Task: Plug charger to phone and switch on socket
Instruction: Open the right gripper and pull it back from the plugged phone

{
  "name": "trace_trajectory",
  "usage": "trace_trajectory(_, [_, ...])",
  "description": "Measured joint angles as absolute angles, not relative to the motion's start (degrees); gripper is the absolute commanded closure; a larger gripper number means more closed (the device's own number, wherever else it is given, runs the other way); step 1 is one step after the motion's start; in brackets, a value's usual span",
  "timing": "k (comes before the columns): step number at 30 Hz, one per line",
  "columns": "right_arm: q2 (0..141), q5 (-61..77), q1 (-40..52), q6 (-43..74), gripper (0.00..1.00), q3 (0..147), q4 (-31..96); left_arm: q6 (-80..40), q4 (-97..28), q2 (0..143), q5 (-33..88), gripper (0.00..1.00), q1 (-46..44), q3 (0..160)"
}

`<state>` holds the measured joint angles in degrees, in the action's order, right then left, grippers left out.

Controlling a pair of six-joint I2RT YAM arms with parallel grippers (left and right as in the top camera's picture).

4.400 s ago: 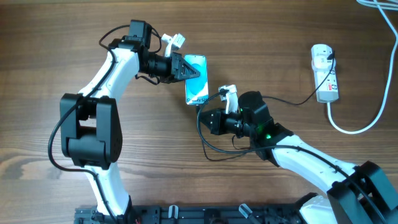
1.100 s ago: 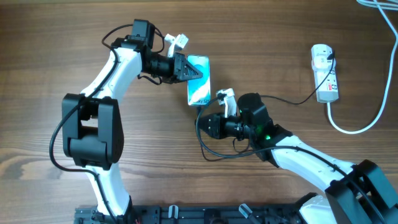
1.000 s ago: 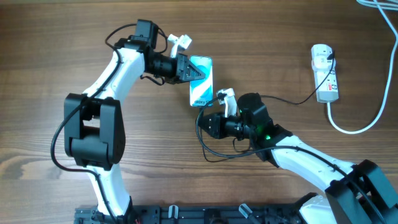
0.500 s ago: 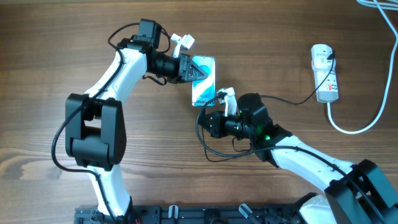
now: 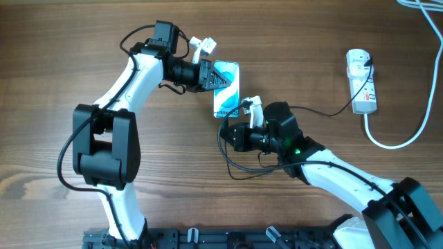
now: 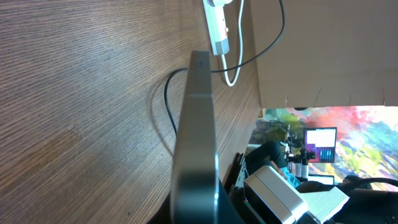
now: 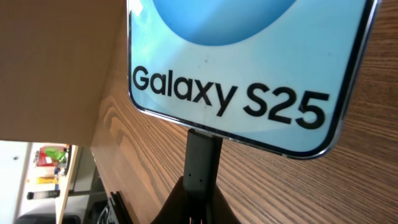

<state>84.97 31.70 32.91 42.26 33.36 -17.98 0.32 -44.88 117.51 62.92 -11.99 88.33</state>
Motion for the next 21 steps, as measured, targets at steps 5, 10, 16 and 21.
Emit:
trace_trajectory(5, [85.0,30.9,32.4,42.6,0.25,35.1,-19.5,0.3,-45.5,117.5,62.5,0.96,-12.2,88.3])
trace_trajectory(10, [85.0,31.0,32.5,42.2,0.18,35.6,-19.3,0.4,-44.8,117.5,61.4,0.96,-12.1,88.3])
trace_trajectory(16, [85.0,30.5,29.4,37.6,0.16,35.9,-14.3,0.4,-45.6,117.5,61.4,0.96,-12.3,88.3])
trace_trajectory(21, [85.0,33.1,23.8,36.0,0.15,36.1,-12.8,0.4,-45.4,117.5,61.4,0.96,-12.4,88.3])
